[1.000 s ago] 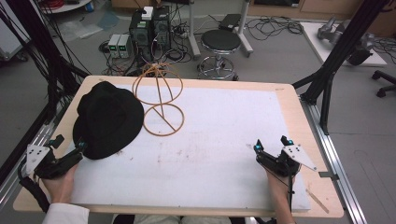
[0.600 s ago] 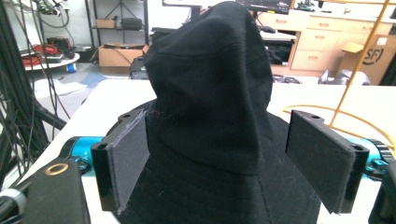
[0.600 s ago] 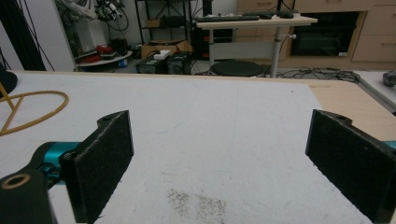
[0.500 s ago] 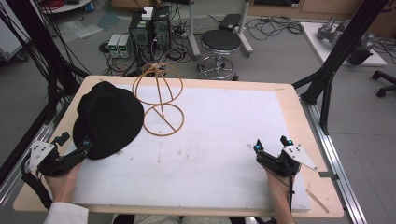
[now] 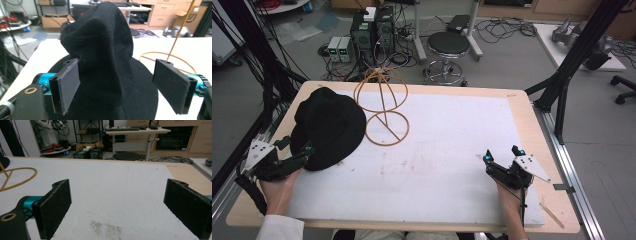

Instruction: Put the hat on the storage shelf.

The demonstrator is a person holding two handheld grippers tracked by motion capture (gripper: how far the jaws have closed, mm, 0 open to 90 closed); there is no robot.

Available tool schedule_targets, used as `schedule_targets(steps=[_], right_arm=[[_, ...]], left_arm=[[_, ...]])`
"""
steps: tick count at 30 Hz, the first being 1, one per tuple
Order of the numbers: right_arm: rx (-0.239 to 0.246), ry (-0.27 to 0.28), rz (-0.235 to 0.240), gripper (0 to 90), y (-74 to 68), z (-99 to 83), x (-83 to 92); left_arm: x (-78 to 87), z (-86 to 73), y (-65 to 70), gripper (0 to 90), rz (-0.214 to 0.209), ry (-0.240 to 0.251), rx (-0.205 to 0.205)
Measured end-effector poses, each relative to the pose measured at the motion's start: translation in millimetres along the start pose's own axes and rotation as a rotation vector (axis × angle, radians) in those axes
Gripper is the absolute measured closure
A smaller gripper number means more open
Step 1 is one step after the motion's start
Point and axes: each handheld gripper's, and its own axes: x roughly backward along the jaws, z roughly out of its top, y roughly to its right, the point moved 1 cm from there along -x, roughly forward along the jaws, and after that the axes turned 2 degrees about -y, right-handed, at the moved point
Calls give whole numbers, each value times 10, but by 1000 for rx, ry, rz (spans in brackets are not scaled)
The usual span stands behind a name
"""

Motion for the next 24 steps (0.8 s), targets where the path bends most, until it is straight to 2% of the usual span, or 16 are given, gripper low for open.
schedule_targets(steps=[7,8,10,19,24], right_arm=[[10,1,-4,68,-19,2,-1],[12,0,-5,68,-18,3,1],[9,0,-6,68,-16,2,0],[3,0,-7,68,1,3,-2],[0,2,-6,68,2,3,-1]], left_arm=[[-155,61,-30,214,11,-54,1],[-155,61,-30,215,11,-54,1],[-215,98,-49,215,38,-64,-5],[-341,188,-100,215,60,-84,7],[-432,177,-143,215,91,-108,39]])
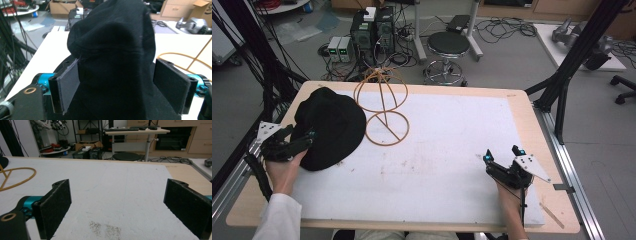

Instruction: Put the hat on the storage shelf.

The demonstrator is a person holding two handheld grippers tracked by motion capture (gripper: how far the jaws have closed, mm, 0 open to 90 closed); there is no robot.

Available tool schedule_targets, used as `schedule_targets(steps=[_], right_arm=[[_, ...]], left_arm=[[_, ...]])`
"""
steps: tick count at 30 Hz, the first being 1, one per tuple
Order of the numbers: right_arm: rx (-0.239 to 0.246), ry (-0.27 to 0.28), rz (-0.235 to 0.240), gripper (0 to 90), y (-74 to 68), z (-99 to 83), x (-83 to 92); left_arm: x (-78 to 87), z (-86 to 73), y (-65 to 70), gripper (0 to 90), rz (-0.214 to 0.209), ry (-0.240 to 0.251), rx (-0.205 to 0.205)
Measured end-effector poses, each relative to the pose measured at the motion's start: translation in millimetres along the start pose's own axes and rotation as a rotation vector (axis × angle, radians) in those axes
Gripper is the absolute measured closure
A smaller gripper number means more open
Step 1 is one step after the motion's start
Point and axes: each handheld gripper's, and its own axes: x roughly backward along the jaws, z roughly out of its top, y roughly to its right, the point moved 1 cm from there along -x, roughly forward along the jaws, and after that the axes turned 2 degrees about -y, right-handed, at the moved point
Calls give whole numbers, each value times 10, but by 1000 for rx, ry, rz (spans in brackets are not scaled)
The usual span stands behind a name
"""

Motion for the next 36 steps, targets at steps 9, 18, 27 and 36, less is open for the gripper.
schedule_targets(steps=[9,18,27,36], right_arm=[[3,-1,4,68,3,-1,-5],[1,-3,5,68,1,-1,-3],[4,-8,8,68,-6,-6,-12],[5,-9,12,68,-6,-6,-12]], left_arm=[[-97,-32,56,227,47,-38,16],[-141,-112,108,375,75,-64,33],[-133,-126,134,849,83,-32,42],[-135,-130,80,872,43,-36,79]])
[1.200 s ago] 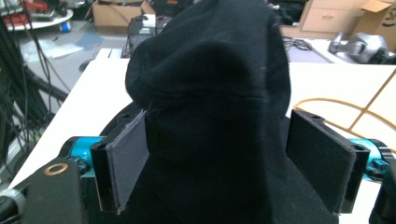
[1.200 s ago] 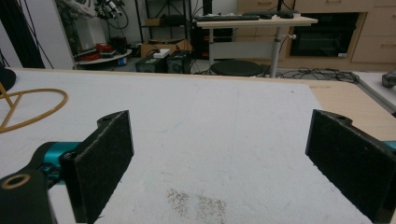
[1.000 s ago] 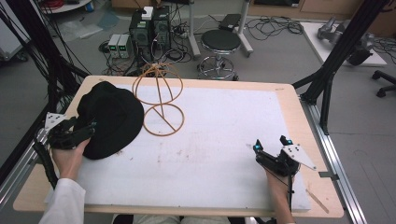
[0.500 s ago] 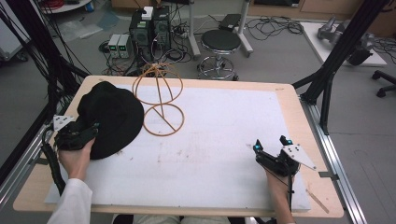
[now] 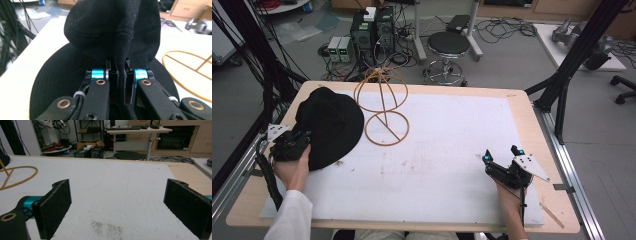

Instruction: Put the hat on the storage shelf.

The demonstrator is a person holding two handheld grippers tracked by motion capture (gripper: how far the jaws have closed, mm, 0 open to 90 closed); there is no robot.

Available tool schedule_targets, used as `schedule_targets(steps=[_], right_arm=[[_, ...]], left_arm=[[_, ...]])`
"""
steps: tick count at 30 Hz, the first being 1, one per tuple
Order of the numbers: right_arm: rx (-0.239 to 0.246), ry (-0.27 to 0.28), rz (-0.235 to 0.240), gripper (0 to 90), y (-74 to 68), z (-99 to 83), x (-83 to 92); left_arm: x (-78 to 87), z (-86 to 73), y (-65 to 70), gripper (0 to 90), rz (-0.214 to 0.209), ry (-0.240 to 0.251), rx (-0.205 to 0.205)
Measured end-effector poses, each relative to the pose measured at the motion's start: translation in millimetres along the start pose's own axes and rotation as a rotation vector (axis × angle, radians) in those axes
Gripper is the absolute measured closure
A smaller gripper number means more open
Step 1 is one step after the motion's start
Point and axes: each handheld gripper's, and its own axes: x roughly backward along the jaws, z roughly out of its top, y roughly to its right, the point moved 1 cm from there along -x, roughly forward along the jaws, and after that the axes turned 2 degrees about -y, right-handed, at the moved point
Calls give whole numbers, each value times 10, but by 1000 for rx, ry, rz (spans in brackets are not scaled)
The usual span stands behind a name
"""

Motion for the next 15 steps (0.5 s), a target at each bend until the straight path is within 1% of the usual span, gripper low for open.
schedule_targets(steps=[3,4,5,6,13,15], right_arm=[[1,1,1,68,-2,1,2],[2,4,1,68,0,1,1],[0,5,2,68,-1,1,2],[0,5,2,68,-1,1,2],[2,3,0,68,-4,2,5],[1,3,0,68,-5,1,3]], left_arm=[[-2,-2,13,874,9,8,-26],[2,-4,25,874,12,17,-51],[2,-4,25,874,12,17,-51],[7,-3,15,874,3,25,-60],[55,12,-45,875,-5,29,-52],[70,24,-61,875,4,35,-35]])
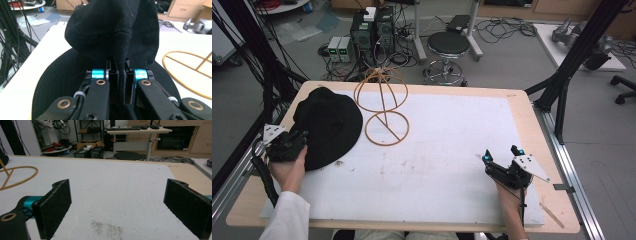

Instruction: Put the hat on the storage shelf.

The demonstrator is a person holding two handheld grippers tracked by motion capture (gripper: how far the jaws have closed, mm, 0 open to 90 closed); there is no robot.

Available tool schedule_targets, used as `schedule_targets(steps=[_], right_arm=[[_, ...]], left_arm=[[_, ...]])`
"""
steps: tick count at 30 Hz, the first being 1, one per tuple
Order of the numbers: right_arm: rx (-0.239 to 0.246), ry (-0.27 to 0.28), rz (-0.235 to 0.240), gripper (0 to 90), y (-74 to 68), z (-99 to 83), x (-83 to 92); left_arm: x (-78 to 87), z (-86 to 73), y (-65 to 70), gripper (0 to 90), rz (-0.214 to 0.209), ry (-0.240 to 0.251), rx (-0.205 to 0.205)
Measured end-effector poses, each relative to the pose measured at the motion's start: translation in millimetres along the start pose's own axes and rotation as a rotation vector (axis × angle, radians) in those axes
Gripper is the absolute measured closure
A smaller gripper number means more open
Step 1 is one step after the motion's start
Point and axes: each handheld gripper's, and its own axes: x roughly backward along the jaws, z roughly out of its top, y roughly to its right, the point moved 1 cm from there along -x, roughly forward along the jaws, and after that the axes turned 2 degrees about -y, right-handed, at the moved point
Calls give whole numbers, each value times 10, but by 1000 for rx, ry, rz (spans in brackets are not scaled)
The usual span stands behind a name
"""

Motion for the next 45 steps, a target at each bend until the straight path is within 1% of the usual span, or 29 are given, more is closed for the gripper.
schedule_targets(steps=[1,2,4,5,6,7,8,9,11,13,14,17,18,19,20,22,25,28,29,31,34,35,36,37,38,40,42,44,45], right_arm=[[1,2,-2,68,1,0,-1],[1,0,-2,68,2,1,2],[3,3,-2,68,6,2,3],[2,3,-2,68,4,2,3],[3,3,-1,68,6,2,3],[0,0,0,68,3,1,3],[-1,0,0,68,1,0,1],[1,-1,0,68,1,0,2],[2,0,0,68,1,0,2],[0,-1,-1,68,1,0,2],[1,-1,-2,68,1,0,1],[1,1,-5,68,-1,0,2],[-3,-3,-4,68,-5,0,4],[-3,-3,-4,68,-5,0,4],[-1,-2,-4,68,-6,-1,1],[7,1,-2,68,-6,-1,-3],[10,2,-2,68,-12,-1,-3],[15,6,-3,68,-18,0,2],[15,6,-3,68,-18,1,1],[15,6,-1,68,-18,1,2],[10,3,1,68,-22,0,1],[10,1,2,68,-22,0,0],[13,3,5,68,-22,0,-1],[13,3,5,68,-22,0,-2],[14,3,5,68,-22,-1,-3],[16,4,7,68,-22,-1,-3],[15,3,8,68,-23,0,-1],[14,3,10,68,-21,0,-3],[14,3,11,68,-19,-1,-3]], left_arm=[[8,9,-12,874,1,4,20],[14,14,-16,875,-4,11,28],[34,31,-13,875,-9,26,19],[53,46,-3,875,-11,37,8],[53,46,-3,875,-11,37,8],[76,63,8,875,-16,59,5],[76,63,8,875,-16,59,5],[99,87,18,875,-16,79,1],[108,101,19,875,-20,86,0],[120,133,22,874,-18,97,9],[131,164,19,873,-24,107,17],[148,196,18,873,-25,117,16],[168,228,17,874,-29,133,21],[168,228,17,873,-29,133,21],[198,262,18,874,-29,153,28],[234,295,25,873,-26,170,35],[271,322,42,873,-22,187,28],[350,379,67,873,-24,232,17],[350,379,67,873,-24,232,17],[387,411,87,873,-37,263,12],[434,470,143,873,-47,304,2],[446,517,188,874,-48,323,-11],[446,517,188,874,-48,323,-11],[436,569,237,874,-39,331,-32],[428,596,259,875,-35,336,-36],[427,622,280,875,-34,341,-35],[428,675,324,875,-28,365,-36],[450,763,383,875,-24,401,-42],[450,763,383,874,-24,401,-42]])
